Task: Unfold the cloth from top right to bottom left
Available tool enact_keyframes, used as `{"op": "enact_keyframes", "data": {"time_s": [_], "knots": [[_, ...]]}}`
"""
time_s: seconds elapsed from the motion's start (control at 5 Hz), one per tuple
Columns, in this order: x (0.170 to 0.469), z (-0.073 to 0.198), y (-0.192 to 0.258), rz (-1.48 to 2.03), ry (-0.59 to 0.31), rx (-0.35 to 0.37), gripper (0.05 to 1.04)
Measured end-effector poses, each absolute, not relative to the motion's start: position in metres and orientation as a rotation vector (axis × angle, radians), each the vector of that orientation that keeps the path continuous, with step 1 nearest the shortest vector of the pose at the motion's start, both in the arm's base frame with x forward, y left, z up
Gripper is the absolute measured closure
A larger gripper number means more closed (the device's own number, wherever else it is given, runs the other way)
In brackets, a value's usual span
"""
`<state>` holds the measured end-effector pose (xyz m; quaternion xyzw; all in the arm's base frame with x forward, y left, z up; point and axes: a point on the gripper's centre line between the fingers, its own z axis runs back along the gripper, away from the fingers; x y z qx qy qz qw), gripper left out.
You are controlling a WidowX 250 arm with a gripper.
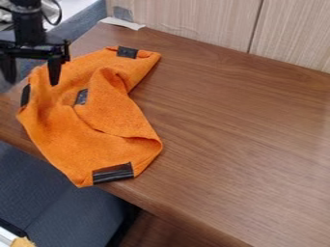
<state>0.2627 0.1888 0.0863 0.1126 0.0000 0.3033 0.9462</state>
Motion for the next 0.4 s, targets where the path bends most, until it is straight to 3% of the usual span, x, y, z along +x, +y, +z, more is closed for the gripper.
{"op": "enact_keyframes", "data": {"time_s": [0.4], "knots": [[0.276, 0.118, 0.176, 0.559, -0.064, 0.233, 0.083]]}}
